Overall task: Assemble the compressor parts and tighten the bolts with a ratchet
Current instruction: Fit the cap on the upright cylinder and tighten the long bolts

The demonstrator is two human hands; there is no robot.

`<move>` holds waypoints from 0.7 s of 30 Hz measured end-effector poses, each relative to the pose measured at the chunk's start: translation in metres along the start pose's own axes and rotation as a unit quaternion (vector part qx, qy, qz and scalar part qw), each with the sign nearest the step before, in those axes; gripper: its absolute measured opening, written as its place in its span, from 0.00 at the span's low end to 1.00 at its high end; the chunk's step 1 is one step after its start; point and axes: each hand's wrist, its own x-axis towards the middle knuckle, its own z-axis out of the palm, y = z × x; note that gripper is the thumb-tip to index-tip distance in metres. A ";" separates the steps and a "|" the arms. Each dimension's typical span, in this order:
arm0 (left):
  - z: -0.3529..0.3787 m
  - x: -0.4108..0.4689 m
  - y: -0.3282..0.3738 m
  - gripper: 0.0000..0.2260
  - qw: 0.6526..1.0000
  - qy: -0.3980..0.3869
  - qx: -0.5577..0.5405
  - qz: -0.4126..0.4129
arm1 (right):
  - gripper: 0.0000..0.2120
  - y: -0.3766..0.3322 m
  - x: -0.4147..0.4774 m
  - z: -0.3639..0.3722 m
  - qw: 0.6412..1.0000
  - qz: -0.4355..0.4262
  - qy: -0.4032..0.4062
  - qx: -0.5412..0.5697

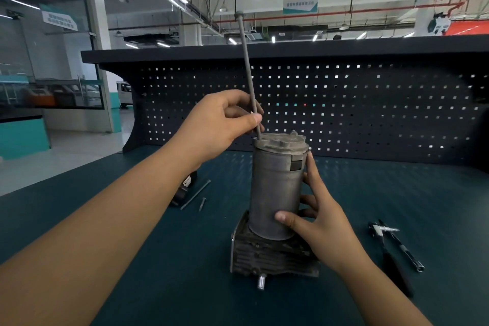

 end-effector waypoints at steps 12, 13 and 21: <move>0.001 0.002 -0.003 0.04 0.999 -0.009 0.049 -0.003 | 0.49 0.001 0.000 0.001 1.000 -0.003 0.000 0.005; 0.001 0.002 -0.004 0.04 0.999 -0.004 0.049 -0.003 | 0.49 0.001 0.000 0.001 1.000 -0.004 0.000 0.005; 0.005 0.004 -0.003 0.06 0.999 0.008 0.033 0.000 | 0.49 0.000 0.001 0.001 1.000 -0.006 0.000 0.007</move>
